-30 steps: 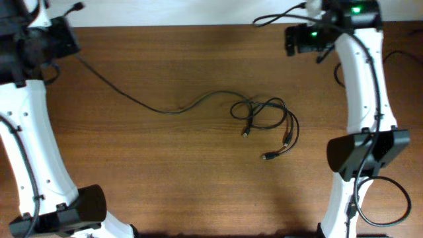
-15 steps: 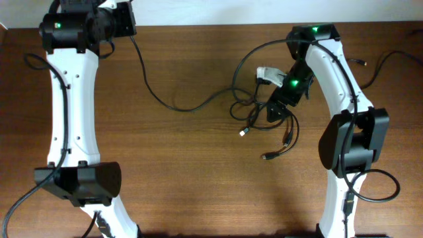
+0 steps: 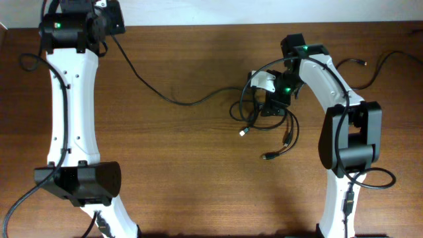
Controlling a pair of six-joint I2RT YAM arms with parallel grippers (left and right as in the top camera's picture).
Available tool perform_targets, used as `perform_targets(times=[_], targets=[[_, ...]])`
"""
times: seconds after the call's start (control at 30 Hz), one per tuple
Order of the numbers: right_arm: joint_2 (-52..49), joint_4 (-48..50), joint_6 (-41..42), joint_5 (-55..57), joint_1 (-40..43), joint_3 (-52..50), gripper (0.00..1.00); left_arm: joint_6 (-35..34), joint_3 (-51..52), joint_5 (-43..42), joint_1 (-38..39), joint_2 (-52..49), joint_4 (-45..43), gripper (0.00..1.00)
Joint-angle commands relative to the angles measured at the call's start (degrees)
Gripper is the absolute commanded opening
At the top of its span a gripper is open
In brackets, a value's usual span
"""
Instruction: Untangle cables
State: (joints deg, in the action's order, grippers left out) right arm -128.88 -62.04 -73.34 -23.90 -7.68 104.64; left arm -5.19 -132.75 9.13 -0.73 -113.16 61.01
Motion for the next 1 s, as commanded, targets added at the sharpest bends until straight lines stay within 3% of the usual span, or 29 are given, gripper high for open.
perform_targets(times=[0.0, 0.17, 0.27, 0.4, 0.47, 0.57, 0.63, 0.73, 0.8, 0.97], targets=[[-0.1, 1.4, 0.4, -4.9, -0.2, -1.9, 0.04, 0.9, -0.5, 1.2, -0.3, 0.3, -0.1, 0.00], [-1.2, 6.8, 6.2, -4.9, -0.1, -5.1, 0.04, 0.9, -0.5, 1.2, -0.3, 0.3, -0.1, 0.00], [1.1, 12.2, 20.8, -4.8, 1.2, -3.2, 0.04, 0.9, -0.5, 1.3, -0.3, 0.3, -0.1, 0.00], [9.0, 10.4, 40.0, -0.8, 3.9, 11.6, 0.04, 0.9, -0.5, 1.3, -0.3, 0.3, -0.1, 0.00], [13.0, 10.2, 53.1, 13.9, 4.0, 23.6, 0.04, 0.9, -0.5, 1.2, -0.3, 0.3, -0.1, 0.00], [15.1, 9.6, 58.5, 31.5, 4.0, 40.1, 0.04, 0.9, -0.5, 1.2, -0.3, 0.3, -0.1, 0.00], [15.1, 8.9, 60.7, 36.9, 4.8, 46.4, 0.04, 0.9, -0.5, 1.2, -0.3, 0.3, -0.1, 0.00], [15.1, 7.7, 65.6, 39.6, 9.6, 48.4, 0.04, 0.9, -0.5, 1.4, -0.9, 0.3, -0.1, 0.00], [14.9, -1.9, 73.8, 39.1, 19.0, 48.3, 0.04, 0.9, -0.5, 1.5, -2.7, 0.3, -0.1, 0.00], [14.6, -7.6, 77.1, 36.2, 35.5, 48.3, 0.04, -1.2, -0.5, 1.4, -14.2, 0.3, -0.1, 0.00]])
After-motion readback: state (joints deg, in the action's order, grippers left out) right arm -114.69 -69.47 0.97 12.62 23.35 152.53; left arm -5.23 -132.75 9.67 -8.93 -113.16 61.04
